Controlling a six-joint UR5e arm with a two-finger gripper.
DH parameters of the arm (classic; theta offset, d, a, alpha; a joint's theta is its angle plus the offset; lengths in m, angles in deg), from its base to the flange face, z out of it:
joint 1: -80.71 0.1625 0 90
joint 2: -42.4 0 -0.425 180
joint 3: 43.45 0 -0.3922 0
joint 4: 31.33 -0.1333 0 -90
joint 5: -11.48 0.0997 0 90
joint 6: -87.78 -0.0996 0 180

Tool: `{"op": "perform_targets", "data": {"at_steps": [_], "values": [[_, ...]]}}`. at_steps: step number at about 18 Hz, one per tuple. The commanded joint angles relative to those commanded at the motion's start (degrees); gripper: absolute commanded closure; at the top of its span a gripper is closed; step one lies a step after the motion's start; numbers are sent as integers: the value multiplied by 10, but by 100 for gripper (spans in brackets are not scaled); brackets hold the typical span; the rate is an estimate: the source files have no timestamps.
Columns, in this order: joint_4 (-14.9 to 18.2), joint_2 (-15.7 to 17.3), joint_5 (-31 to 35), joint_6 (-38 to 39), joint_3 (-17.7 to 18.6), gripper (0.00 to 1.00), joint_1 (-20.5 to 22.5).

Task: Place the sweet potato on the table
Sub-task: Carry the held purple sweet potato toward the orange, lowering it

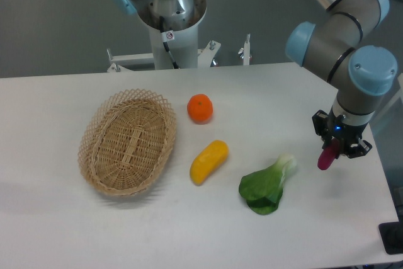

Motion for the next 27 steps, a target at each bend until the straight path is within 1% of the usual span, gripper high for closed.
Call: {"op": "perform_targets", "data": {"at_steps": [4,7,10,12,14,17,19,21,24,26,27], "values": [[1,3,1,6,4,91,-5],[1,8,-3,9,13,90,-10],[1,10,-1,46,18,90,-26],[-1,17,-2,57,30,90,-31],[-11,33,-2,49,60,91,-33],[-45,66,-5,37,115,92,-33],[-53,87,-4,33,151,92,-33],[-55,110,-4,32,191,92,-33],[-83,139,-4,19,263,92,-33],[-108,142,-4,5,294,92,-30],[-111,143,-4,4,307,92,-30]]}}
